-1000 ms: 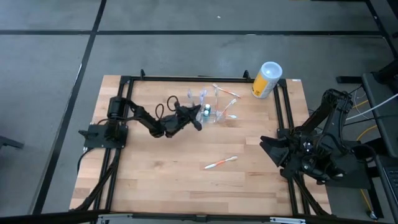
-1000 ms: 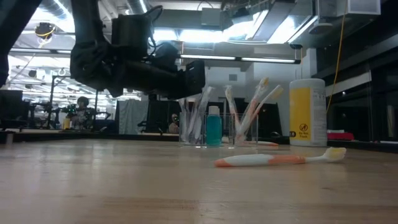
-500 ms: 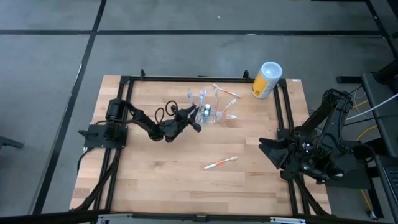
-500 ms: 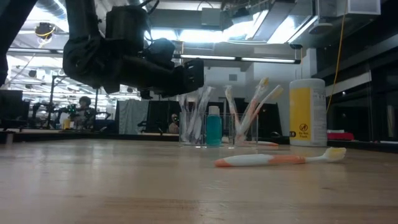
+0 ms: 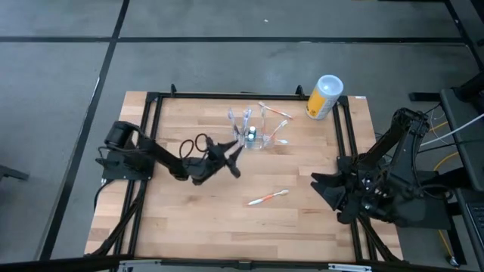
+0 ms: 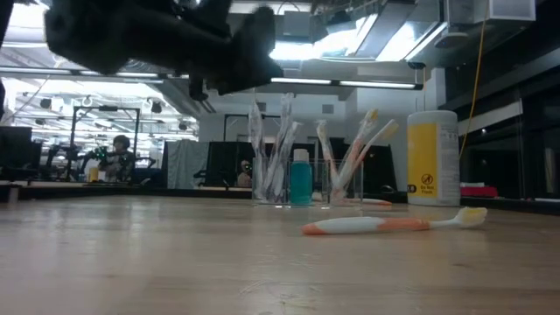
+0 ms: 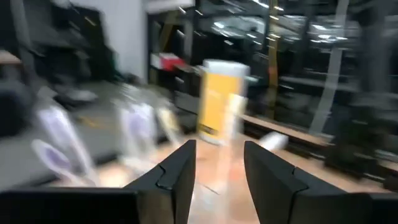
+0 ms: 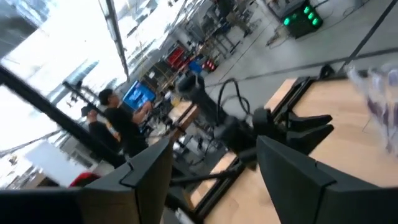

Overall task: Pick & Place toothbrushing station
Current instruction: Put the orange toothbrush into the right section of the transparent organizer

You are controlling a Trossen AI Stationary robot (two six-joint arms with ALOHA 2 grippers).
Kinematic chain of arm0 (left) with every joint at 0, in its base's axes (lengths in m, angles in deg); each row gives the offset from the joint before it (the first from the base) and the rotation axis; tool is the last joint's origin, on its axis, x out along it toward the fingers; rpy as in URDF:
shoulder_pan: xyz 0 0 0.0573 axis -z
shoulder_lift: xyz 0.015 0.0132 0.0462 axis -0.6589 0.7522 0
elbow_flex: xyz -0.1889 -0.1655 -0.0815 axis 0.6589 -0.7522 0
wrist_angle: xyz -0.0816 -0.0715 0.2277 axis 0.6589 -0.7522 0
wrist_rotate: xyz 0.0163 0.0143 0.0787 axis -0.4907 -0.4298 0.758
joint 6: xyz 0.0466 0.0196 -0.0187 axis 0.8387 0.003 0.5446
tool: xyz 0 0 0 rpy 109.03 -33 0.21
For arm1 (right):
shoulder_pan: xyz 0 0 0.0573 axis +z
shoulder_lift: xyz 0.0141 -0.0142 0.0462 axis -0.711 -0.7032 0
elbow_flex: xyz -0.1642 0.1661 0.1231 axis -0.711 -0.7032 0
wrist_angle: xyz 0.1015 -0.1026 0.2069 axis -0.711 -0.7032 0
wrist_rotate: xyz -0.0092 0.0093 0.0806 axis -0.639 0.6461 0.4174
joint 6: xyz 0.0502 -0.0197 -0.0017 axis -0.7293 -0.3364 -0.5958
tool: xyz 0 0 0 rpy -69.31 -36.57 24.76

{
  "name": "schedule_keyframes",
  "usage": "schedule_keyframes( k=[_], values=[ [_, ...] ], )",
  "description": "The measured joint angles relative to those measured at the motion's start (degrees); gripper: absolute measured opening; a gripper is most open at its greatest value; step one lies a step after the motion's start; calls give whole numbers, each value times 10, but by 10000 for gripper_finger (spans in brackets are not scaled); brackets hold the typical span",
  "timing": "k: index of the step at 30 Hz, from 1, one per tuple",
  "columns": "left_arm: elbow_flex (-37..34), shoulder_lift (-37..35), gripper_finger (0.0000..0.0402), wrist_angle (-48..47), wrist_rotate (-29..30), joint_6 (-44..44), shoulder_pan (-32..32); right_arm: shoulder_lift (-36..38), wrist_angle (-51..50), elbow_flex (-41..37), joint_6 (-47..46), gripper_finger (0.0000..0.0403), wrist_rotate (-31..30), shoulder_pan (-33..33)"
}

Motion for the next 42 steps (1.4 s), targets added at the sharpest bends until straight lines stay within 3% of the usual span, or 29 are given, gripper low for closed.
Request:
schedule_keyframes(
  k=[3,6,10,16,26,33,38,42],
  values=[
    [0,-36,127,-92,-64,-87,31,0,-90,0,-85,230,49,-9],
    [2,-72,121,-242,-155,-154,66,-1,-232,0,-223,213,186,-39],
    [31,-81,113,-464,-216,-252,107,-23,-383,0,-353,188,360,-72],
    [98,-28,120,-526,-345,-266,111,-45,-419,0,-404,177,438,-76],
    [240,133,138,-537,-413,-219,60,-47,-418,0,-495,186,434,-39],
    [246,179,128,-522,-418,-254,57,-47,-371,0,-495,185,373,-17],
    [248,195,127,-507,-432,-273,57,-47,-374,0,-489,185,366,-14],
    [251,204,108,-540,-418,-343,56,-47,-374,0,-480,185,363,-14]
  ],
)
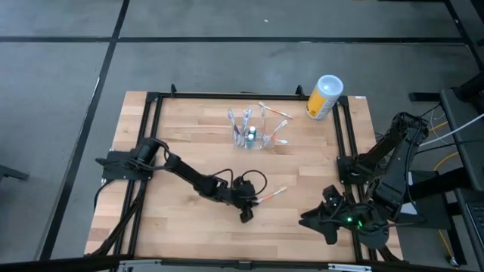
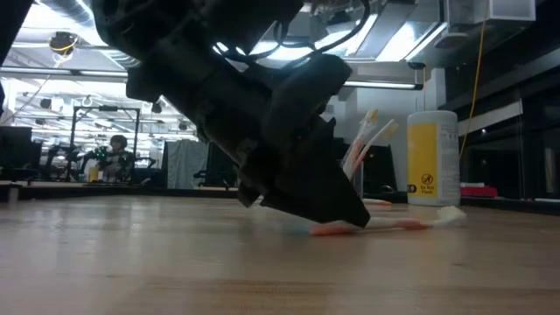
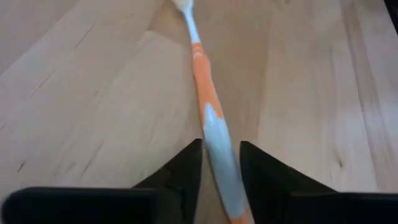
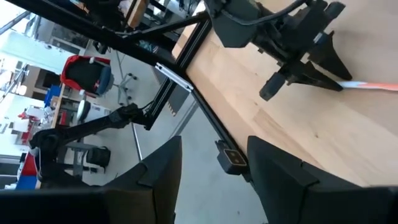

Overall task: Pick & Place toothbrushing station
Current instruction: Put the orange toothbrush into the right section of the transparent organizer

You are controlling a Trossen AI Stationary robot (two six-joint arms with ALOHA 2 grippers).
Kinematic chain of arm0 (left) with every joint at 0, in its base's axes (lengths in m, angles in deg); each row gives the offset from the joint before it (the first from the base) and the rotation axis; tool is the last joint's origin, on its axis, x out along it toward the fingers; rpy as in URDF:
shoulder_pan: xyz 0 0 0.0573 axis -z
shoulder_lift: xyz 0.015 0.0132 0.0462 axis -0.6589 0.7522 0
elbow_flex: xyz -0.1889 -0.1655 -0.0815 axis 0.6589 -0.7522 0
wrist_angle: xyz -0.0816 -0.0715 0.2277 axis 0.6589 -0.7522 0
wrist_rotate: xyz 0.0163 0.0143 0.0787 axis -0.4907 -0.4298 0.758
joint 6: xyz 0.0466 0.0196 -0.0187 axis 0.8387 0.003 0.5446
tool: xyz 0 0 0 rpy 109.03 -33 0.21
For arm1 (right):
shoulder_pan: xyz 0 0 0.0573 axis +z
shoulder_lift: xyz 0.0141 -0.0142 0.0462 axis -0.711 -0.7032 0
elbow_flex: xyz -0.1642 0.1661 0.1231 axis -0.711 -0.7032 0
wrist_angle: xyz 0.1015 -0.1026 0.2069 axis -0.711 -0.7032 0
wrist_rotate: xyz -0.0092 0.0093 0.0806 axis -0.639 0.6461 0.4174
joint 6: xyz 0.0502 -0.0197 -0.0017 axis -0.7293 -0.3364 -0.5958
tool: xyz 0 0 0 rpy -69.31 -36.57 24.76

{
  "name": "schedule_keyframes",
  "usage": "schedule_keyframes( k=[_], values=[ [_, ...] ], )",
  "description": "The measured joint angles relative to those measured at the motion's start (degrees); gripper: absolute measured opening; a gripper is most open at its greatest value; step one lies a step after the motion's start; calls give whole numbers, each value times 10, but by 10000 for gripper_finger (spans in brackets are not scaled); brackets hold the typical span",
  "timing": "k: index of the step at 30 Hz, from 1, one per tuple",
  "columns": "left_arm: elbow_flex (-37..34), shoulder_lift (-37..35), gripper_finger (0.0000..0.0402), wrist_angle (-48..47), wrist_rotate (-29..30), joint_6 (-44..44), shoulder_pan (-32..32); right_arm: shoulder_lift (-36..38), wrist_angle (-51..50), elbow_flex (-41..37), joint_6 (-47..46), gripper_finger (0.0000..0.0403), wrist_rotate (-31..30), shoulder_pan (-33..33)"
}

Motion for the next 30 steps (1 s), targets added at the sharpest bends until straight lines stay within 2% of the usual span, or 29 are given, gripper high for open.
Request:
schedule_keyframes(
  k=[6,14,30],
  values=[
    [-1,0,17,0,-10,-28,0,0,0,0,2,185,-13,0],
    [-5,-4,5,18,-18,-76,10,0,0,0,4,184,-45,0],
    [-9,-57,6,-17,2,-52,11,-21,5,0,-2,184,-47,0]
  ],
)
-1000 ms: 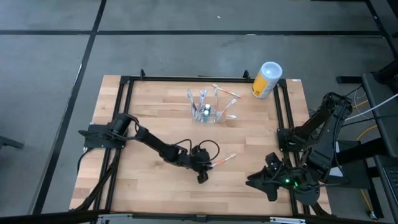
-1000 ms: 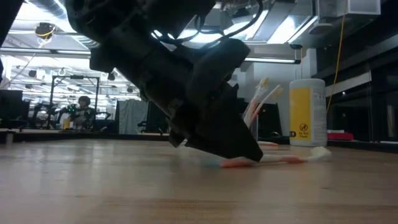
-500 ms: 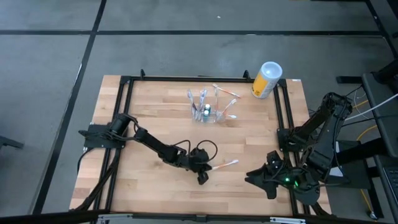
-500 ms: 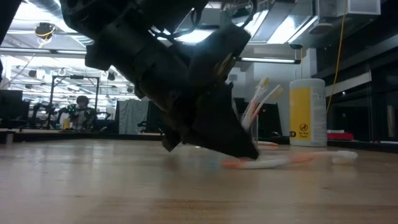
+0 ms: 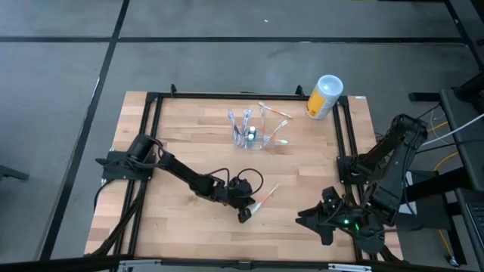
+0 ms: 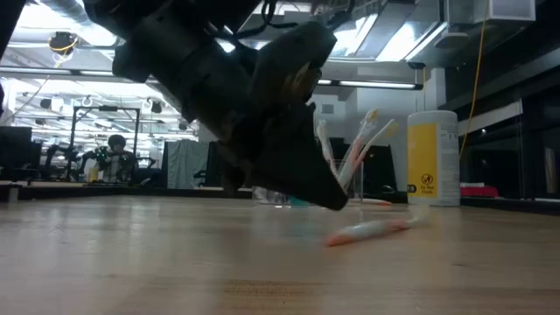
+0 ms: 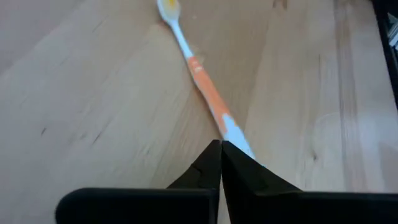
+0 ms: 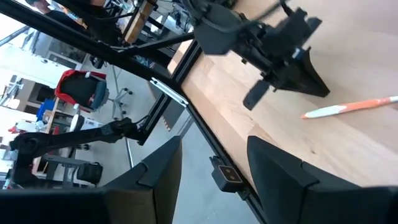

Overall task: Pick & Place toothbrushing station
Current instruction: Put the orange toothbrush into the right section of the transparent organizer

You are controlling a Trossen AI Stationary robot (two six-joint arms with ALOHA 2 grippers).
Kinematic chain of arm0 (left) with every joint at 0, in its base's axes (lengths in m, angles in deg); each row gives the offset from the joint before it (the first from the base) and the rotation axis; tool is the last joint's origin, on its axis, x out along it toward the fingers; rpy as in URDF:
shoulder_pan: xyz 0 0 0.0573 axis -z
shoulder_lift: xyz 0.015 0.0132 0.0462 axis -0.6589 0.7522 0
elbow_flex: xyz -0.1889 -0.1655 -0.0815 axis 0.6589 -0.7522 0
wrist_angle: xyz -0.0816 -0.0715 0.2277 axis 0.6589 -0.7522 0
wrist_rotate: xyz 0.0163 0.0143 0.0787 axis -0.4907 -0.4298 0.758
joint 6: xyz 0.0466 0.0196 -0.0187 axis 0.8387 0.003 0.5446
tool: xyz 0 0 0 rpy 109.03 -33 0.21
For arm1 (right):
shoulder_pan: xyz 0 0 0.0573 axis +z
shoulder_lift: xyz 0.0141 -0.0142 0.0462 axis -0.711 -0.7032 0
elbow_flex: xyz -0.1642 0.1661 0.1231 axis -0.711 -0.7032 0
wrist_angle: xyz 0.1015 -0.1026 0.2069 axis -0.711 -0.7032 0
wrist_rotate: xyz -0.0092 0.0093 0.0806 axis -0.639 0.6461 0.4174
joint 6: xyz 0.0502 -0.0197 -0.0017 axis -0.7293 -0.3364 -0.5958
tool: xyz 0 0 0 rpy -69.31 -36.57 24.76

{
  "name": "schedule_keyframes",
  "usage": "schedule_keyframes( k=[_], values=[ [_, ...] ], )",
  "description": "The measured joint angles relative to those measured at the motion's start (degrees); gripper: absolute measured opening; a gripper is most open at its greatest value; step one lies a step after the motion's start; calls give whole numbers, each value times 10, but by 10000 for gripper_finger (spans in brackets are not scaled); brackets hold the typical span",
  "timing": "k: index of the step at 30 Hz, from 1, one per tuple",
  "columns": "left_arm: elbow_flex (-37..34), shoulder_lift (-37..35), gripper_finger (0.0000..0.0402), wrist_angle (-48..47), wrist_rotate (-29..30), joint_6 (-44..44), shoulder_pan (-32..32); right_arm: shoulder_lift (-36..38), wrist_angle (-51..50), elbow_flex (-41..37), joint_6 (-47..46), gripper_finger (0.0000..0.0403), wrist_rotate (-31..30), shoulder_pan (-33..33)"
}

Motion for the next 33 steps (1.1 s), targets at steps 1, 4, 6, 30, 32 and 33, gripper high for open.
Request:
schedule_keyframes(
  k=[1,4,6,30,32,33],
  values=[
    [0,-2,11,0,0,0,0,-4,0,0,-4,184,1,0],
    [0,-14,40,2,1,2,-1,-13,8,0,-17,184,3,0],
    [2,-17,65,9,1,5,-1,-17,10,0,-22,184,3,0],
    [4,-11,144,-26,-37,45,7,-20,14,0,-25,184,0,0],
    [2,-8,144,-60,-31,41,3,-20,15,0,-25,184,-1,0],
    [2,-2,144,-55,-31,41,1,-20,16,0,-25,184,-3,0]
  ],
)
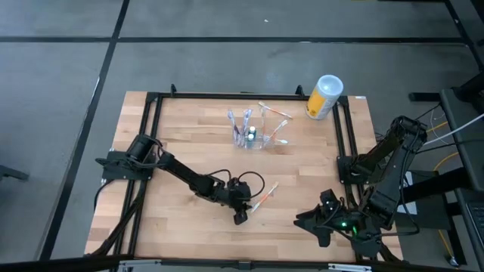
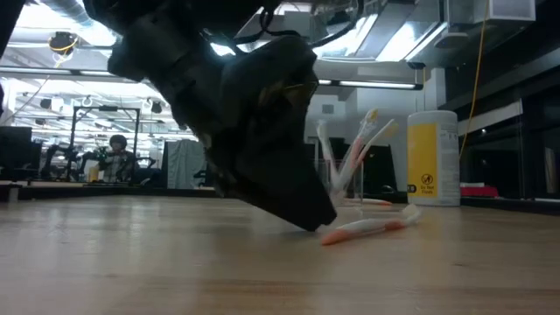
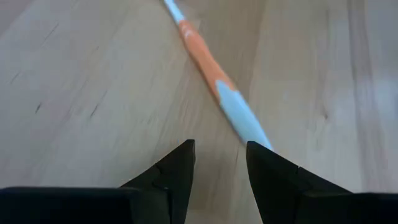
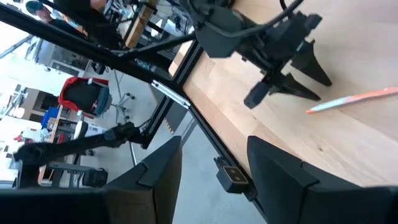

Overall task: Pick & Place toothbrushing station
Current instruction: Put the orange toothbrush into the right section of the transparent organizer

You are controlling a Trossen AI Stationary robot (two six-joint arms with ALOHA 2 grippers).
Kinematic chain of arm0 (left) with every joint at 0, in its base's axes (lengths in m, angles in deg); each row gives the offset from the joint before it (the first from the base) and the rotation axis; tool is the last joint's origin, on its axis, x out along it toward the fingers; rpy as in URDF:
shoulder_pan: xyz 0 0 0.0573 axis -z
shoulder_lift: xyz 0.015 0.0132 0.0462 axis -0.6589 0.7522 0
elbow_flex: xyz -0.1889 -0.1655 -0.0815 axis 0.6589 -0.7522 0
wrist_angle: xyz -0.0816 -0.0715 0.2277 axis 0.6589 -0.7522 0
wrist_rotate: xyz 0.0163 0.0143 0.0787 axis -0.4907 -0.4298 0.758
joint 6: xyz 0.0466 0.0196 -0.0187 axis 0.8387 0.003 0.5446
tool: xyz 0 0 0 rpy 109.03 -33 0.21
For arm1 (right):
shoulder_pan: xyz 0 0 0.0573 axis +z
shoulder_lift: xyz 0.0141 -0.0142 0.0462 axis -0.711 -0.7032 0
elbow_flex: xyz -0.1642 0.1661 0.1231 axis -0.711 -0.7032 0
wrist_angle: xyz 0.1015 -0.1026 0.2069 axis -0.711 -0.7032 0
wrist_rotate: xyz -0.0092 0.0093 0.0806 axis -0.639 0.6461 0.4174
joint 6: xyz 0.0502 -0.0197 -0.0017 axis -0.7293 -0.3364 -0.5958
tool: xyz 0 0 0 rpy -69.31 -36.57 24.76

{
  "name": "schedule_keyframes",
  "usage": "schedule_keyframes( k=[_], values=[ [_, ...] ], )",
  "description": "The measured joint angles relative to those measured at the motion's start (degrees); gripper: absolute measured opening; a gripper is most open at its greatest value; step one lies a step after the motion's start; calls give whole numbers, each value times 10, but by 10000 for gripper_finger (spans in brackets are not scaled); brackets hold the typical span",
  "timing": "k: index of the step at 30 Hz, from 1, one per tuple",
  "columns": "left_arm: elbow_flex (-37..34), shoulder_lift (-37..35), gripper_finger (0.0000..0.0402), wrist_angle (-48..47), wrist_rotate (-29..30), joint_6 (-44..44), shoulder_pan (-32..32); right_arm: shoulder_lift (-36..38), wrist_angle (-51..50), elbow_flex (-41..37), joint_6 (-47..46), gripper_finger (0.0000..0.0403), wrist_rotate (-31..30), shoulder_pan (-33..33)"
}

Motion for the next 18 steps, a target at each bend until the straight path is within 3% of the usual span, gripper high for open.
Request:
schedule_keyframes(
  k=[6,13,18],
  values=[
    [4,27,143,46,-10,4,0,0,8,0,2,184,-21,0],
    [1,21,143,54,30,9,8,0,14,0,2,184,-26,-1],
    [0,20,143,99,1,106,20,0,14,0,10,184,-26,-5]
  ],
)
